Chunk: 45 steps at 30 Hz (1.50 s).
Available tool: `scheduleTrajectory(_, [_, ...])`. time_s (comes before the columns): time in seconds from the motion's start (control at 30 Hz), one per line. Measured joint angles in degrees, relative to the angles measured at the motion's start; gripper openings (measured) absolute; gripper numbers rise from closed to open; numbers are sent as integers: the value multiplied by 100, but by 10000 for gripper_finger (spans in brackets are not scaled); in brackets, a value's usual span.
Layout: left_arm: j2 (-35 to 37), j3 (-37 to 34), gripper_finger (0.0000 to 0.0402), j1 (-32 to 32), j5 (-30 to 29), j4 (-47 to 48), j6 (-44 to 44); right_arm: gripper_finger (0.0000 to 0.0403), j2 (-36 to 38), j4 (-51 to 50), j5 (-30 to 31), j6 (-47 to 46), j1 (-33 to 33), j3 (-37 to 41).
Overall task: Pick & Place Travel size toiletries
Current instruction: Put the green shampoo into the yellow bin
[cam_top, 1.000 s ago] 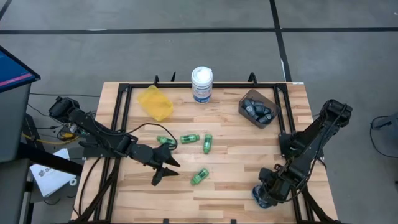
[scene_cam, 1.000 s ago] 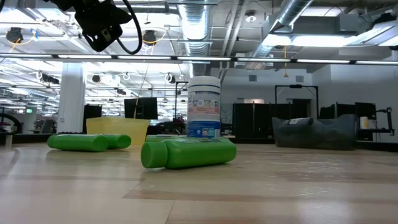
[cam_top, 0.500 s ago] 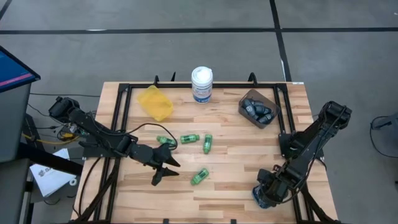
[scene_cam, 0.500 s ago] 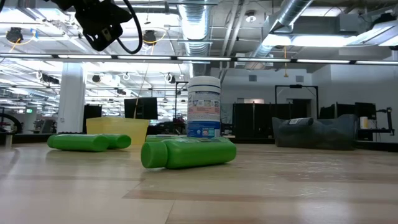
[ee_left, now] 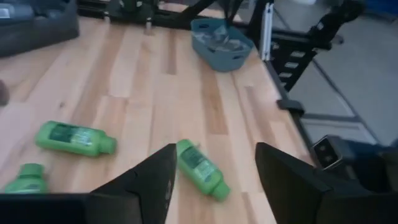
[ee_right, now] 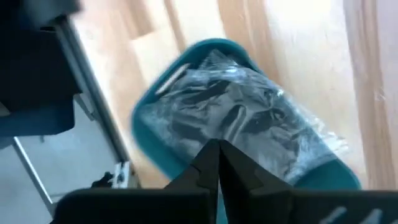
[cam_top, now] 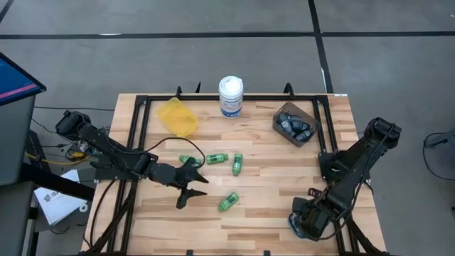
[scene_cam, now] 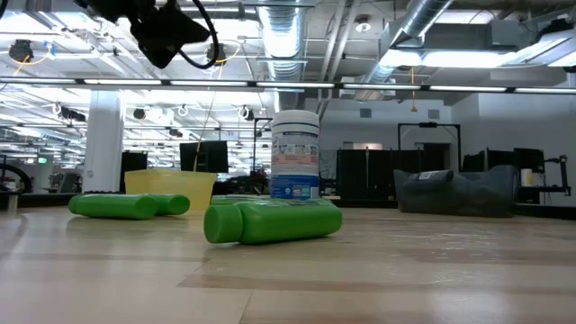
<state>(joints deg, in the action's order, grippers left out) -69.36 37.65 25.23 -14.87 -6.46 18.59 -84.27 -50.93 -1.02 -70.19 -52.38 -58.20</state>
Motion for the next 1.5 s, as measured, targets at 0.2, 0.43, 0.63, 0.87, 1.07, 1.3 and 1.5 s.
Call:
scheduleTrajectory(0.2, [0,2,265,-348,-28,836,39,0,13,-827,358,220,2,-717])
scheduleTrajectory(0.43, [0,-194,292,-717,-69,2114,426,1,22,-1007,2129,1013,39,-946])
scheduleTrajectory(0.63, [0,-646,290,-865,-16,2287,549,1,22,-922,3043,1811,340,-948])
scheduleTrajectory(0.87, [0,-994,289,-894,34,2465,848,1,33,83,3350,3763,917,-911])
scheduleTrajectory(1.07, [0,-1188,289,-893,180,2481,844,1,33,752,3042,5058,1487,-891])
scheduleTrajectory(1.3, [0,-1496,288,-883,296,2493,885,1,33,831,2638,5564,1993,-891])
scheduleTrajectory(1.5, [22,-1678,242,-884,337,2416,1178,1,33,979,2634,5767,2261,-823])
